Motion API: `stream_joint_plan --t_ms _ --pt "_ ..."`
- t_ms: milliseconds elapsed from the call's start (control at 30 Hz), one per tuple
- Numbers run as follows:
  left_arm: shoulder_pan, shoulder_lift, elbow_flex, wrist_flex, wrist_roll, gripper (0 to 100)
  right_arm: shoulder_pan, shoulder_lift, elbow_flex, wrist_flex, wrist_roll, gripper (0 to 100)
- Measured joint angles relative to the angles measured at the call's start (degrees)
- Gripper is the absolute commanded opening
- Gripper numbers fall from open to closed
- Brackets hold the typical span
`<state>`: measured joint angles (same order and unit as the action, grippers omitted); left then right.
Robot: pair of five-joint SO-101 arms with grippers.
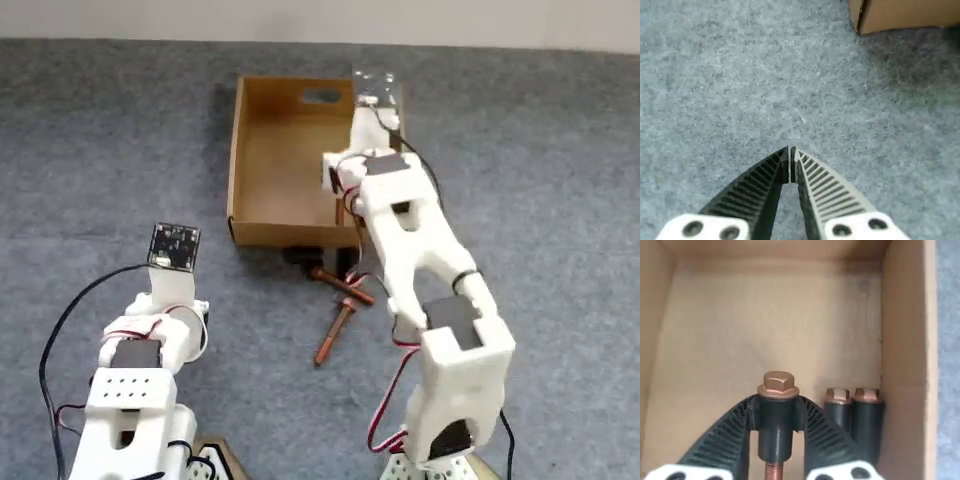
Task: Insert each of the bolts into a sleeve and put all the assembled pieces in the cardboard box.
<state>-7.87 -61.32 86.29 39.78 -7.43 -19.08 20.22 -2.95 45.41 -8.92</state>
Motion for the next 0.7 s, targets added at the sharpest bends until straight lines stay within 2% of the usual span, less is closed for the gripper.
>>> stream_joint_plan --t_ms 167,600,700 --pt "0.0 0.0 0.0 0.0 0.0 4 0.3 5.5 -6.2 7.1 0.6 0.5" --pt "0.0 0.0 0.0 0.0 0.0 4 0.6 16.4 -17.5 15.6 0.7 1.1" --pt "0.0 0.0 0.0 0.0 0.0 4 0.5 18.5 -20.1 17.5 0.7 5.6"
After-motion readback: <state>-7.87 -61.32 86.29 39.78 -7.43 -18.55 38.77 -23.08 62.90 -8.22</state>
